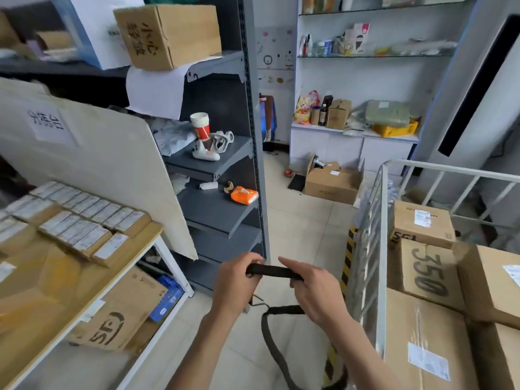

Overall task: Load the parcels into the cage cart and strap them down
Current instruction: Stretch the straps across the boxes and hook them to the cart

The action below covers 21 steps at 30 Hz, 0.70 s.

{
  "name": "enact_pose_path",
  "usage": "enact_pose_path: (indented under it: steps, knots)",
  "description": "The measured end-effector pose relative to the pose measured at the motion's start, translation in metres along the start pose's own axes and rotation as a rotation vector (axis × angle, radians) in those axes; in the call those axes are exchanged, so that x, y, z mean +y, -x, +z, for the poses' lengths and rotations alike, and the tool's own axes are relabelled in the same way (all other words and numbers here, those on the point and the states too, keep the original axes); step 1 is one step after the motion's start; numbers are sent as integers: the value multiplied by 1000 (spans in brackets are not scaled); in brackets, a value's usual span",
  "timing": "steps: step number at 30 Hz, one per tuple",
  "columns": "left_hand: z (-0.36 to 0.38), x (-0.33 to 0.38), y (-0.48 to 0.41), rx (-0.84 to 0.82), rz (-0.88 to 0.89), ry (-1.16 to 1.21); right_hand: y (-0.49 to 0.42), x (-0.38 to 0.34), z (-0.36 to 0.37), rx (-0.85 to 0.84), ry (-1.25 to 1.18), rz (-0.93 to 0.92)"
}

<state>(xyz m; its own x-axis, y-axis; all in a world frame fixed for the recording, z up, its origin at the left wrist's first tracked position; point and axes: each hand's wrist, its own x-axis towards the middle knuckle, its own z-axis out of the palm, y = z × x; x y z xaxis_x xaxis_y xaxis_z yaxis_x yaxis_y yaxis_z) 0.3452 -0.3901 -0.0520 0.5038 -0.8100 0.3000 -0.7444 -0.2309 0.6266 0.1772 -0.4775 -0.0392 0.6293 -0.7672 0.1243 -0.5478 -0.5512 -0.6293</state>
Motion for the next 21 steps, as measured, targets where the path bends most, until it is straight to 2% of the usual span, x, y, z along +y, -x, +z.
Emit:
enact_pose_path:
  steps: [4, 6, 8, 11, 17, 21]
  knots:
    - [-2, -11, -59, -69, 141, -128, -54, 9, 12, 11, -14, -3]
    - [3, -7, -88, -109, 246, -210, -82, 6, 14, -66, -81, -56]
    - [9, -7, -113, -212, 273, -255, -108, 1, 15, -134, -129, -96]
    - [16, -14, -146, -308, 206, -169, -137, 6, 11, -91, -202, 1]
    - [69, -29, -207, -490, -19, 101, -188, 46, -15, 84, -89, 106]
    - [113, -36, -260, -599, -21, 247, -216, 80, -34, 113, -61, 233]
